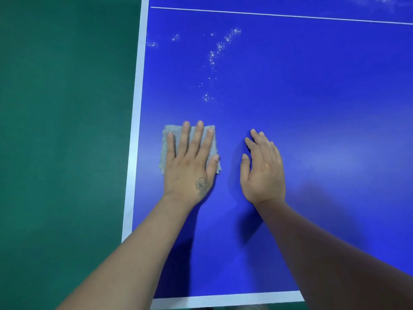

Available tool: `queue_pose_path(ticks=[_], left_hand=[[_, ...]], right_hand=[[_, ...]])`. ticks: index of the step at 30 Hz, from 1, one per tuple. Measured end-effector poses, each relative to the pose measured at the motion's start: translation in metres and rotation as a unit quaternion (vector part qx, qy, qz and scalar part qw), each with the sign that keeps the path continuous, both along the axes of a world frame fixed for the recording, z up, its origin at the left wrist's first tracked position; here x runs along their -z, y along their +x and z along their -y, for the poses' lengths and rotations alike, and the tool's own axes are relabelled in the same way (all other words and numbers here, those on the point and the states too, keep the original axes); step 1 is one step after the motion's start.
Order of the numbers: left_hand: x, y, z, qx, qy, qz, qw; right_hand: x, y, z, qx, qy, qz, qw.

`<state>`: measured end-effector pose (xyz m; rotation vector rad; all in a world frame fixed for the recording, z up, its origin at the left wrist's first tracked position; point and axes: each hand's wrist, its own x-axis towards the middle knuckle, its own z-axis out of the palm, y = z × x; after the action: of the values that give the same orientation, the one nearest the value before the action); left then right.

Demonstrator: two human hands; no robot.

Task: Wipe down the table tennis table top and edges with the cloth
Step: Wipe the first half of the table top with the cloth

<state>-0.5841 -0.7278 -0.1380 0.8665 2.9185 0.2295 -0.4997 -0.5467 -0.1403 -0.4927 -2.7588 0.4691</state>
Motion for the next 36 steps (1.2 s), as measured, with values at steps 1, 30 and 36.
queue_pose_path(ticks=[1,30,36], left_hand=[[0.000,-0.003,0.004,-0.031,-0.001,0.004,1.000],[-0.001,-0.040,-0.024,-0.127,0.034,0.014,0.991],[-0.012,0.054,-0.005,-0.151,0.015,0.049,0.987]], right_hand=[[-0.001,-0.001,0.000,0.001,-0.002,0.004,1.000],[-0.004,-0.003,-0.002,0.002,0.010,0.027,1.000],[-0.006,-0.003,-0.002,0.001,0.005,0.047,0.999]])
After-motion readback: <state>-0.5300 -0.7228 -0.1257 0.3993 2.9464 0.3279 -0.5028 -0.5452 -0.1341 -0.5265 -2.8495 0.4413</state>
